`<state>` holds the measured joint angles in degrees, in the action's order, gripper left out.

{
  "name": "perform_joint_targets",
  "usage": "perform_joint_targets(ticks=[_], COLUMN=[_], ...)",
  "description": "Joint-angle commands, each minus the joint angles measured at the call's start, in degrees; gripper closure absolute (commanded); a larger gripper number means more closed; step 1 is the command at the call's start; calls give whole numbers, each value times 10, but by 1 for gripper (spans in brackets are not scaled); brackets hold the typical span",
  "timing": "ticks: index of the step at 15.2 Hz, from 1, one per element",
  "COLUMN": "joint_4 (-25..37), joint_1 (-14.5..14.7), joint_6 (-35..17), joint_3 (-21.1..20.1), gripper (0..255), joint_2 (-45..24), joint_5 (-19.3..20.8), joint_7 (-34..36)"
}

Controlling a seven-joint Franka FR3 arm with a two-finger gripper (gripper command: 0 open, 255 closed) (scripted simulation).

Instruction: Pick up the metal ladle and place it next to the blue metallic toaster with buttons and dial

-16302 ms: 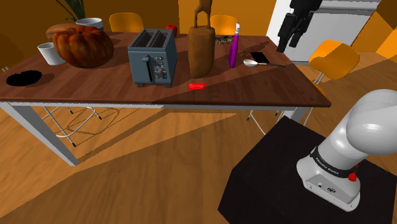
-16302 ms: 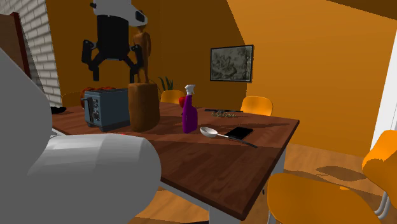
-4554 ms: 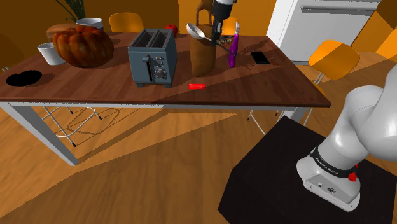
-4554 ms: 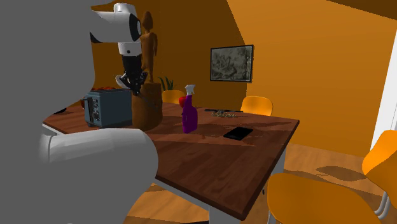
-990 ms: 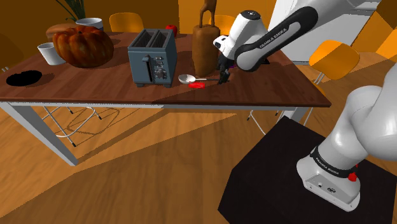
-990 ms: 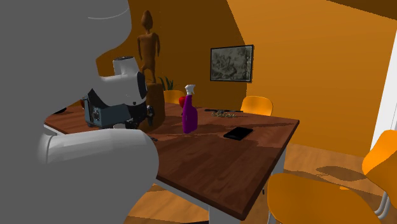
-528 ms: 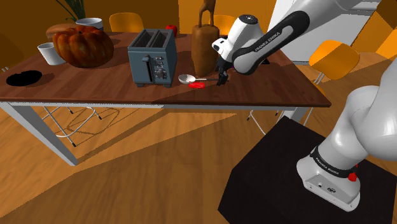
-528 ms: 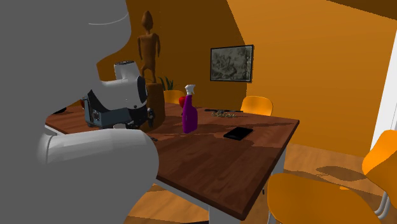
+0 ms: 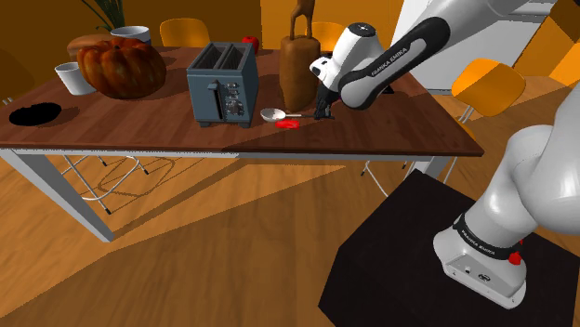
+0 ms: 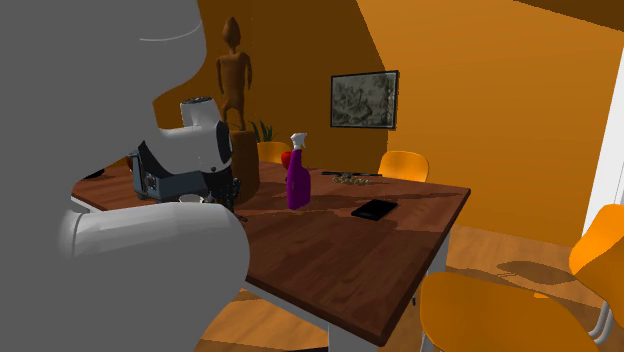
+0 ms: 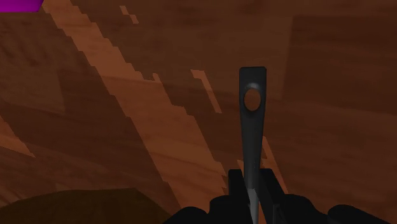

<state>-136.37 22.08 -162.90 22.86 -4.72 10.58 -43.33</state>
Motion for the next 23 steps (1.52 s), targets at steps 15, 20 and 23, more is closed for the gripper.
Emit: perform_joint_targets(ticks=[15, 20, 23], joint_4=[20, 36, 47], joint_1=[5, 6, 6], joint_6=[81, 121, 145], joint_3=[1, -2, -3], gripper=[255, 255, 255], joint_2=[63, 88, 101], joint_5=[24, 29, 30], joint_7=[10, 10, 9])
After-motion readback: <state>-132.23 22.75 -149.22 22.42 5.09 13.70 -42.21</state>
